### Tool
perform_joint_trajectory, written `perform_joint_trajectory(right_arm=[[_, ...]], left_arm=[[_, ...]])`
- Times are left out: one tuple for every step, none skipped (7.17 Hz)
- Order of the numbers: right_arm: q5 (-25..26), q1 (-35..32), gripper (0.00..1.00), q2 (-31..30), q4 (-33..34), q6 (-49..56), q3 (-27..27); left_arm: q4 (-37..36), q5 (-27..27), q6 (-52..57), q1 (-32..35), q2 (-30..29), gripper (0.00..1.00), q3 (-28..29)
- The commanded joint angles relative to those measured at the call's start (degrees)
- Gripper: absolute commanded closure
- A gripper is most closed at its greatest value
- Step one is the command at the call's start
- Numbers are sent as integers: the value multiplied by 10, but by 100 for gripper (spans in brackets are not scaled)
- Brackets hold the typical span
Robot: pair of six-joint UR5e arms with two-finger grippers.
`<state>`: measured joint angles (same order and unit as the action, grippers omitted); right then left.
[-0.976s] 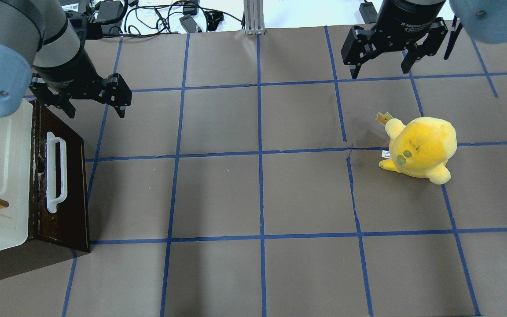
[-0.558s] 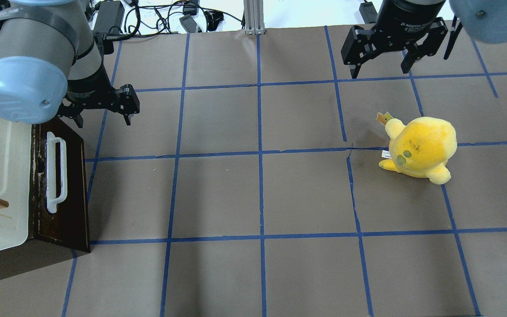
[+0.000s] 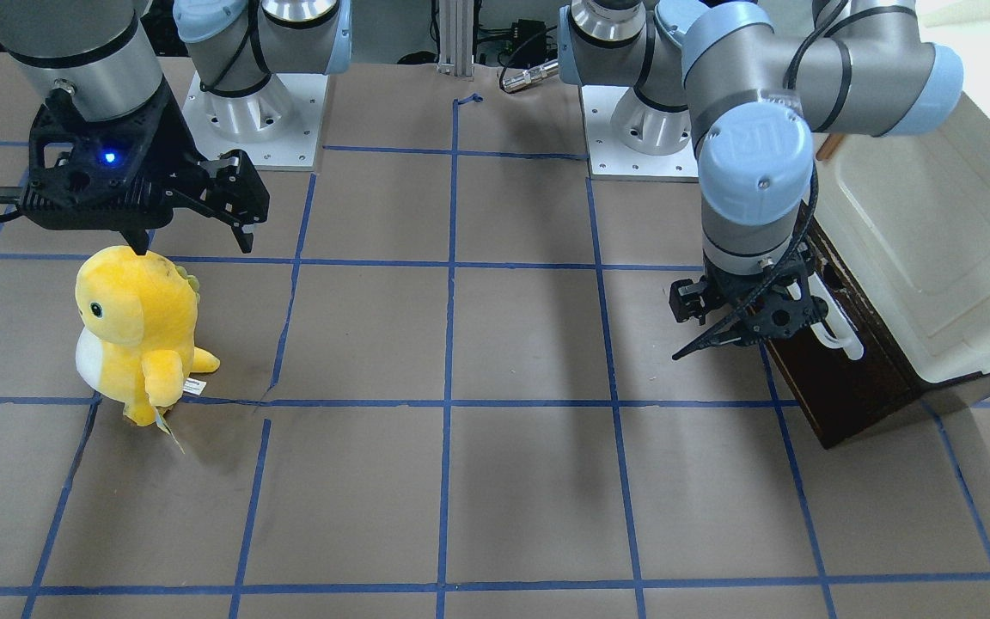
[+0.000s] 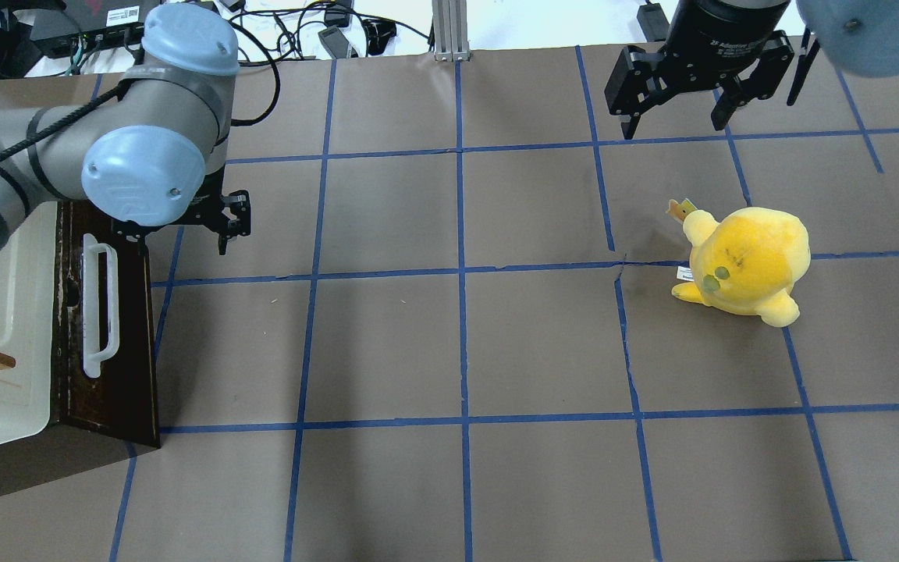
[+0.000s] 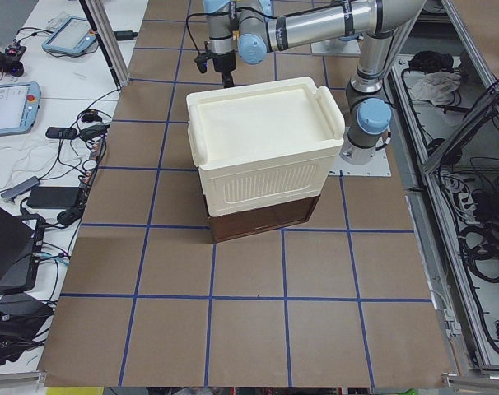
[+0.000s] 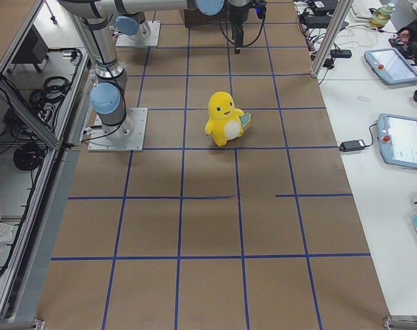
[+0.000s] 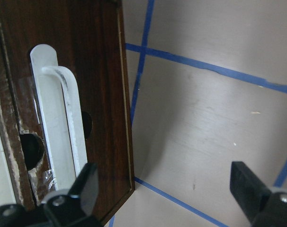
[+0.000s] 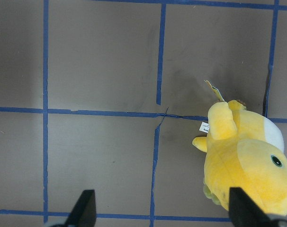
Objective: Pull drawer sideways
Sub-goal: 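Move the left gripper down toward the white drawer handle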
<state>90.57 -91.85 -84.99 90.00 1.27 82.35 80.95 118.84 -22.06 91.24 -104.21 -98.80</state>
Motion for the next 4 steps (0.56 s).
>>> perform_joint_trajectory(right_arm=[[0, 0, 0, 0, 0, 0, 0], [0, 0, 0, 0, 0, 0, 0], [0, 0, 0, 0, 0, 0, 0], [0, 0, 0, 0, 0, 0, 0]], left_arm=[[1, 66, -71, 3, -39, 0, -7], [3, 115, -79, 3, -48, 0, -7], [3, 146, -85, 3, -59, 0, -7], [6, 150, -113, 3, -63, 0, -6]])
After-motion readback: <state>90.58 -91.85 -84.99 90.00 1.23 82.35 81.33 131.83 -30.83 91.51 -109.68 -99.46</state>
